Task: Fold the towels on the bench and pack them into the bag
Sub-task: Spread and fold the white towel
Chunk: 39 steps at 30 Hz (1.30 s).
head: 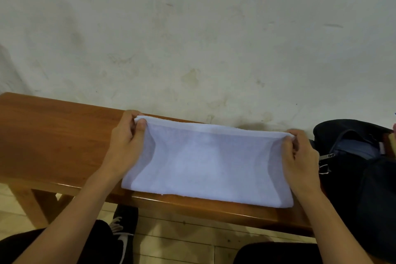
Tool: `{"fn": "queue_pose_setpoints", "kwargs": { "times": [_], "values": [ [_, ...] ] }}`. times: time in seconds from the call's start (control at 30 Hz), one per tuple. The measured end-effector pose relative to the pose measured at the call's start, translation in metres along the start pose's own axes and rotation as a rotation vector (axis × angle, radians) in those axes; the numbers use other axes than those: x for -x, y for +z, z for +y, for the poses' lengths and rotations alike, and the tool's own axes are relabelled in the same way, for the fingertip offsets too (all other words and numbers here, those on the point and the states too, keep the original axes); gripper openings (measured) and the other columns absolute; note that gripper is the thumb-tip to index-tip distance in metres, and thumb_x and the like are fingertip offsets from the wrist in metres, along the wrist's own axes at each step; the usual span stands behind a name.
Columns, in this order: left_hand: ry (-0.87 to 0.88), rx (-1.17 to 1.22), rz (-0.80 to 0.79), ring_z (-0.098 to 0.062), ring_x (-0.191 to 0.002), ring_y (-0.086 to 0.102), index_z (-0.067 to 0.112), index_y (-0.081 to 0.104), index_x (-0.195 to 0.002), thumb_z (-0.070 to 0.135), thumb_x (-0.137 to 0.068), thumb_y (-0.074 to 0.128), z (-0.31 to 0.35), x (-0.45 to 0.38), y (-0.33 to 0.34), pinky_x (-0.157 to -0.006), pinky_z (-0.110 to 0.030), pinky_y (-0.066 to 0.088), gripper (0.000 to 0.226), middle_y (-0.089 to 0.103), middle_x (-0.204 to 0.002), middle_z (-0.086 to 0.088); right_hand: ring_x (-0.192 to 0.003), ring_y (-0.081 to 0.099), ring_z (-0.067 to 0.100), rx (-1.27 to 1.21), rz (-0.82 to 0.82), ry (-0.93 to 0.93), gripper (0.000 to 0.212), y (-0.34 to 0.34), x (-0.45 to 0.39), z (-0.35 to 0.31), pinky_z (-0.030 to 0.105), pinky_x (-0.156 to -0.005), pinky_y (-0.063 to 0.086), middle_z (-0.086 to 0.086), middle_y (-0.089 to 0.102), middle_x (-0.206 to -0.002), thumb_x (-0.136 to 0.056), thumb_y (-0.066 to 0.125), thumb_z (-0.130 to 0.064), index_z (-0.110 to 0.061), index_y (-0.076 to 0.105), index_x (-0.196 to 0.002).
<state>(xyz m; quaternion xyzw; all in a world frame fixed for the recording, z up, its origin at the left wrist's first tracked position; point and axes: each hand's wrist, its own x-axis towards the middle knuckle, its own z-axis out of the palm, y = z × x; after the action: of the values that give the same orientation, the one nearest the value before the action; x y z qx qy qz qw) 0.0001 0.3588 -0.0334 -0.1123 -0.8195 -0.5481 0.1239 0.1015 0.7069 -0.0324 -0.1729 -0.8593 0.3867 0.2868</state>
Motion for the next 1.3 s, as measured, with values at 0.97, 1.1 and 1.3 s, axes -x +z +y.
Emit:
{"fn": "queue_pose_setpoints", "kwargs": {
  "times": [0.97, 1.1, 1.3],
  "values": [
    [-0.006, -0.527, -0.424, -0.012, -0.096, 0.056, 0.022, 0.058, -0.124, 0.019, -0.097, 0.059, -0.015, -0.042, 0.012, -0.069, -0.014, 0.040, 0.027, 0.058, -0.108, 0.005, -0.071, 0.056, 0.021, 0.239, -0.112, 0.086, 0.015, 0.033, -0.041, 0.027, 0.045, -0.063, 0.051, 0.007, 0.057, -0.080, -0.102, 0.041, -0.020, -0.013, 0.053, -0.097],
    [0.012, -0.513, -0.342, -0.006, -0.082, 0.057, 0.017, 0.063, -0.110, 0.022, -0.099, 0.055, -0.022, -0.044, 0.017, -0.065, -0.013, 0.039, 0.014, 0.063, -0.095, 0.005, -0.070, 0.052, 0.013, 0.250, -0.068, 0.055, 0.014, 0.035, -0.042, 0.025, 0.038, -0.059, 0.045, 0.004, 0.056, -0.080, -0.102, 0.040, -0.018, -0.012, 0.052, -0.096],
    [-0.034, -0.499, -0.226, -0.013, -0.067, 0.054, 0.012, 0.052, -0.098, 0.021, -0.103, 0.044, -0.025, -0.049, 0.024, -0.054, -0.024, 0.037, 0.012, 0.056, -0.077, 0.002, -0.076, 0.055, 0.019, 0.208, -0.058, 0.027, 0.014, 0.039, -0.041, 0.024, 0.040, -0.064, 0.047, 0.002, 0.057, -0.083, -0.103, 0.038, -0.018, -0.015, 0.052, -0.103]
  ]
}}
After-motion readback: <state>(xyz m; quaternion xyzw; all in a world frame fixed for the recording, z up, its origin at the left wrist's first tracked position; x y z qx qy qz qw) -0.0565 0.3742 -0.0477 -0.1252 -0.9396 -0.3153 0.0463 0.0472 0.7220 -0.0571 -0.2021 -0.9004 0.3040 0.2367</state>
